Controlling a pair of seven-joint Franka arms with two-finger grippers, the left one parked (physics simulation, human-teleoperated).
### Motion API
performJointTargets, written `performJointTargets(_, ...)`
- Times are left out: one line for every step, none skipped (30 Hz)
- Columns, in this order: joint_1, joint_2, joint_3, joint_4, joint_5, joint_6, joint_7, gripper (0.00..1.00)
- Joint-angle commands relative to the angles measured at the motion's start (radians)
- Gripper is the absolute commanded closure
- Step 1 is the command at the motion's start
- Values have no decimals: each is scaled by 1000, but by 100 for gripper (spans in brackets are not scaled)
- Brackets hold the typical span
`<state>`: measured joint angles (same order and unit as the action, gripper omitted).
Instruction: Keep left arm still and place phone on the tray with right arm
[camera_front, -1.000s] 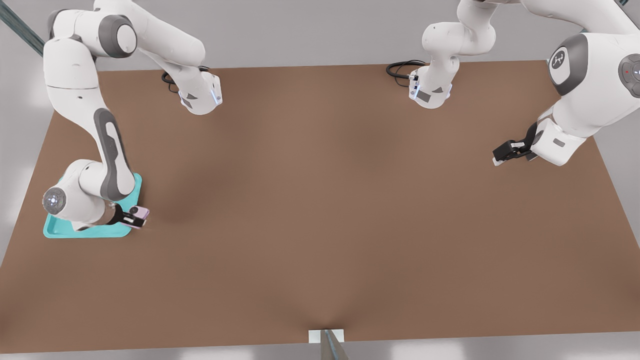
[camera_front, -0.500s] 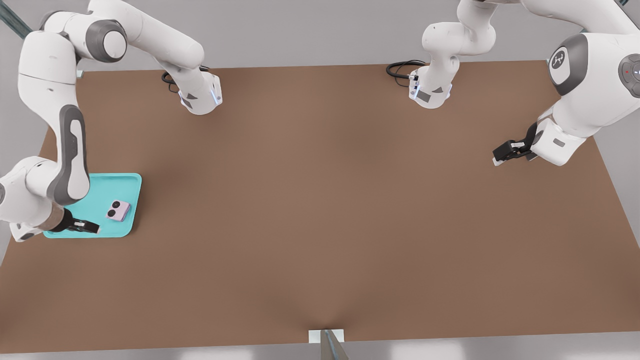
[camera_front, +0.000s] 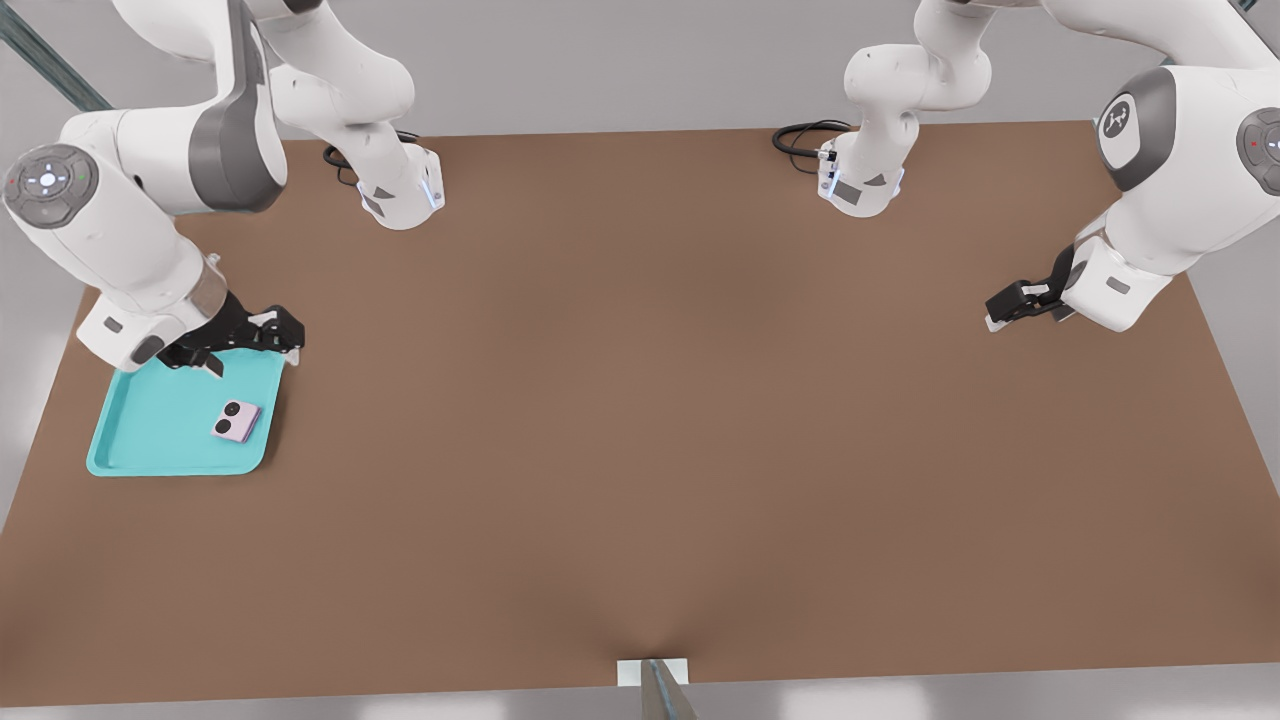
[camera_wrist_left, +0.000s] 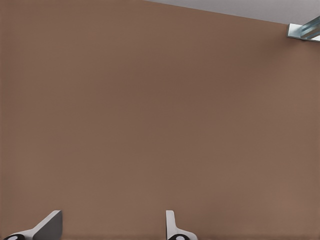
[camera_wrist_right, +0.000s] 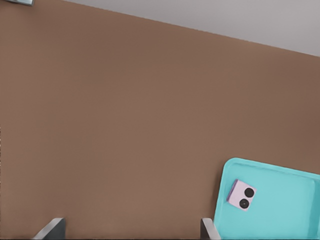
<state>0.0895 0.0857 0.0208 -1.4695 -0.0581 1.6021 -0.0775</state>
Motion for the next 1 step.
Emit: performJointTargets(4, -7, -13, -6, 3, -39, 102, 0)
